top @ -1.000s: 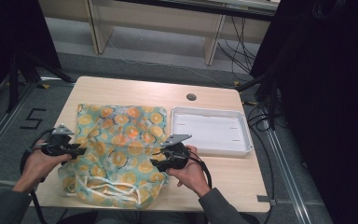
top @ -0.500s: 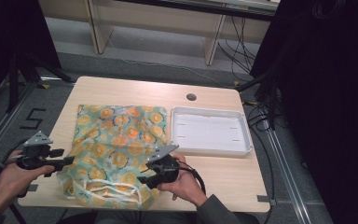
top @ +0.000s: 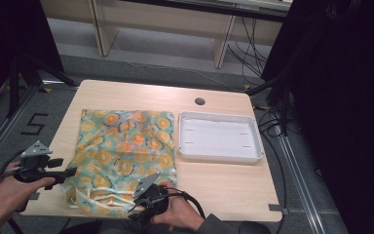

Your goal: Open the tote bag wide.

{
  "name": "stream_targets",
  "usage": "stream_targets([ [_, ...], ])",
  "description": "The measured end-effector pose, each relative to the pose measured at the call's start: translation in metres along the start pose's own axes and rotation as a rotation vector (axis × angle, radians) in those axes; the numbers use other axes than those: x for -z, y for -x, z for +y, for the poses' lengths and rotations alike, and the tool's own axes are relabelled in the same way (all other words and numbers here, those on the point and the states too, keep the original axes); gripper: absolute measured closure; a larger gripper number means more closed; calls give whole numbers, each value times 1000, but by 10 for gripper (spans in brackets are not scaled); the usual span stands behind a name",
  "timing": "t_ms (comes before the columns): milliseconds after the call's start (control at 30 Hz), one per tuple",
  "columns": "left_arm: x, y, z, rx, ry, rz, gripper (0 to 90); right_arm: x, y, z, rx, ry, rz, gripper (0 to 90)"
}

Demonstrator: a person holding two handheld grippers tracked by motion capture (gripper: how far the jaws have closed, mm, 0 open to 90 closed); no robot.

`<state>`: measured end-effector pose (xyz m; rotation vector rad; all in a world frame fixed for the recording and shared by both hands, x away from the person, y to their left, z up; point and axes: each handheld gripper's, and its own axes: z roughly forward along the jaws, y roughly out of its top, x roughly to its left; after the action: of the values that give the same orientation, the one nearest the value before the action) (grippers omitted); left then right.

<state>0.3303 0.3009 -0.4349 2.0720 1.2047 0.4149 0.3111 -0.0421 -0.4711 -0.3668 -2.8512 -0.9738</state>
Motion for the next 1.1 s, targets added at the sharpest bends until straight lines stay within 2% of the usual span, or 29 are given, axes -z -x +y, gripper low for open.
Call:
stream_targets([
  [100,-1,1,-1,-21,-5,2,353,-5,0,-1,1,-35,1,547],
  [167,-1,2,-3,-22,-19,11,348,-6,0,-1,7,-39,6,566],
  [200,-2,2,-5,-27,-15,6,344,-8,-2,0,18,-46,4,621],
  [233,-3,3,-5,-14,-12,1,344,-9,-3,0,22,-57,5,645],
  [300,-3,3,-6,-14,-12,3,344,-10,-4,0,14,-56,10,696],
  [367,-2,2,-6,-35,-20,10,340,-12,-1,-1,9,-82,-1,766],
  [400,-2,2,-5,-42,-22,8,339,-14,0,-3,10,-86,9,806],
  [433,-2,3,-5,-38,-22,11,339,-14,0,-4,-3,-99,0,835],
  [467,-3,3,-5,-41,-21,6,339,-15,2,-4,23,-98,6,864],
  [500,-3,3,-4,-44,-23,2,338,-15,1,-5,-9,-113,7,886],
  [533,-4,4,-4,-29,-19,-9,337,-15,3,-6,20,-112,6,900],
  [567,-4,5,-4,-14,-6,-31,336,-13,3,-6,7,-107,16,900],
  [600,-5,6,-4,-10,-1,-28,336,-11,3,-6,-9,-103,17,900],
  [633,-3,6,-4,-31,-11,-23,336,-10,4,-5,4,-89,19,900],
  [667,-3,6,-3,-35,-11,-25,334,-6,5,-3,14,-74,13,900],
  [733,-2,9,-3,-4,-6,-33,326,2,4,-1,6,-58,8,900],
  [767,-2,9,-2,-28,-3,-26,325,5,4,1,14,-42,8,900],
  [800,-2,9,-2,-28,-3,-26,323,5,4,1,14,-42,8,900],
  [833,-1,10,-1,-33,-4,-35,322,13,4,5,11,-11,-2,900],
  [867,0,8,0,-63,-16,-32,321,15,6,6,25,6,2,900],
  [900,0,8,0,-63,-16,-32,320,15,6,6,25,6,2,900],
  [933,1,10,0,-25,-4,-37,320,18,6,7,9,11,-7,900],
  [967,2,8,1,-47,-2,-33,318,21,9,9,24,30,-8,900],
  [1000,3,7,1,-26,16,-38,313,25,10,10,-9,61,-8,900],
  [1033,6,8,2,-21,18,-28,311,27,11,11,-14,62,-10,900],
  [1100,6,7,2,-22,27,-42,307,30,13,12,-11,82,-8,900],
])
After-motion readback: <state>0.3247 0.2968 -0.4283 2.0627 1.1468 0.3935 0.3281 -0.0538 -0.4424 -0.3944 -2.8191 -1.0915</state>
